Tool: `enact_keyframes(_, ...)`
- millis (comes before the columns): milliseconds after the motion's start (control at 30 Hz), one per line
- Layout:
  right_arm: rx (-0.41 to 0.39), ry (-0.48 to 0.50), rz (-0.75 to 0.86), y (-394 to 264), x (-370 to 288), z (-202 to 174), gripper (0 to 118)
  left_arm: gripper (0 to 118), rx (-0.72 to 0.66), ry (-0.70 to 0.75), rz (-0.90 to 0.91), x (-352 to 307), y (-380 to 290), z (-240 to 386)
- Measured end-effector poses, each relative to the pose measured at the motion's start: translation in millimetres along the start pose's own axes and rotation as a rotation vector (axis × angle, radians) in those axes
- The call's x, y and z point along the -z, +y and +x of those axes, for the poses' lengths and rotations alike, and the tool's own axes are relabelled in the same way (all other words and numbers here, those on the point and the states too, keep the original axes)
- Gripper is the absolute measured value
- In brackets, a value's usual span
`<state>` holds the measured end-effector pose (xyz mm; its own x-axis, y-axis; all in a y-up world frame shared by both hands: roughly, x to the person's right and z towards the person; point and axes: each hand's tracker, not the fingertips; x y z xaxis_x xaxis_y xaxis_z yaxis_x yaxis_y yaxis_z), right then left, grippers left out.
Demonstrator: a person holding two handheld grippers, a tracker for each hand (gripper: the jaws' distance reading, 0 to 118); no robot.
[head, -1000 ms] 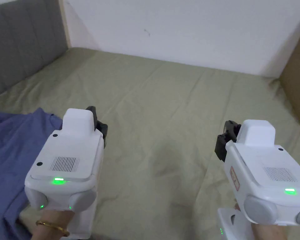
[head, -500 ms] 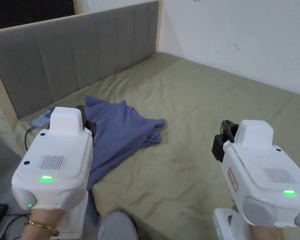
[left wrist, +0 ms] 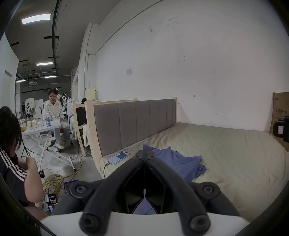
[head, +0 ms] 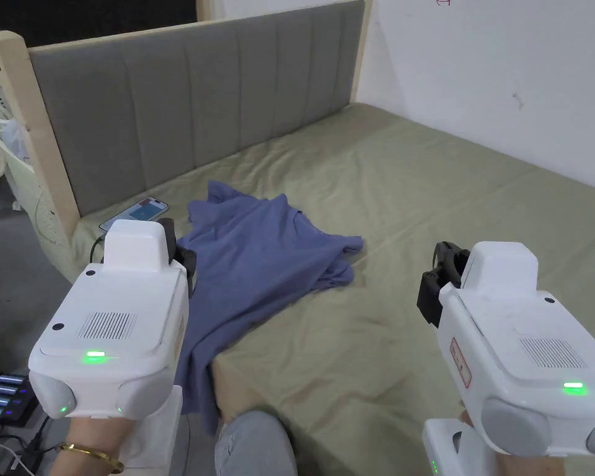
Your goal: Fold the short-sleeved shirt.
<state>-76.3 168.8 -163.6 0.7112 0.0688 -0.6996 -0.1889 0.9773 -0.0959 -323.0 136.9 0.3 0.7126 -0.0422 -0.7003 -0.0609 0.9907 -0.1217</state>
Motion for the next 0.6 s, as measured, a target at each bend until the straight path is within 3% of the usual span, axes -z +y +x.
enact_keyframes(100,-0.002,-0.002,0.0,0,1,2,0,3,0.009,-0.01,-0.011,4,-1,2)
enact_keyframes(167,0.006,-0.007,-0.003,0,2,4,0,16,0.012,-0.019,-0.026,9,1,4)
enact_keyframes(367,0.019,0.008,-0.029,-3,9,14,0,118,0.036,-0.07,-0.181,59,8,15)
enact_keyframes(600,0.013,-0.018,-0.056,-7,27,30,0,118,0.044,-0.197,-0.287,151,17,40)
